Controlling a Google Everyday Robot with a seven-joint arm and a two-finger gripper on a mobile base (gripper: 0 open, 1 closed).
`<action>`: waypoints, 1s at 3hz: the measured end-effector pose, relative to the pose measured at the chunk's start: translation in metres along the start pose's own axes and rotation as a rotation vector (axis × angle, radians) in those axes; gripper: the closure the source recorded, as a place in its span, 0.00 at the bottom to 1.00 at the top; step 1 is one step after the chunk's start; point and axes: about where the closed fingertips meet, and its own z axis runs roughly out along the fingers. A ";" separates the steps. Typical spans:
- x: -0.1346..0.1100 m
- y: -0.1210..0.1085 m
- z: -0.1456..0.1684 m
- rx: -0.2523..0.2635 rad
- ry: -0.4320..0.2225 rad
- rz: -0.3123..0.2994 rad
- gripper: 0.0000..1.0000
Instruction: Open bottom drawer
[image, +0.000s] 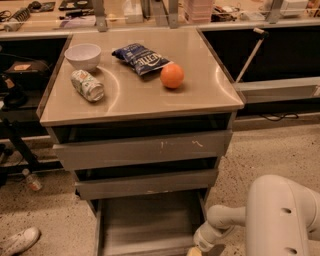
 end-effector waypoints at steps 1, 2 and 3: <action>0.031 0.022 -0.007 0.004 -0.018 0.073 0.00; 0.061 0.046 -0.016 0.012 -0.034 0.148 0.00; 0.061 0.046 -0.016 0.012 -0.034 0.148 0.00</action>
Offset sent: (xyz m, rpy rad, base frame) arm -0.1325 -0.0693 0.0347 -0.0307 0.0808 -0.2893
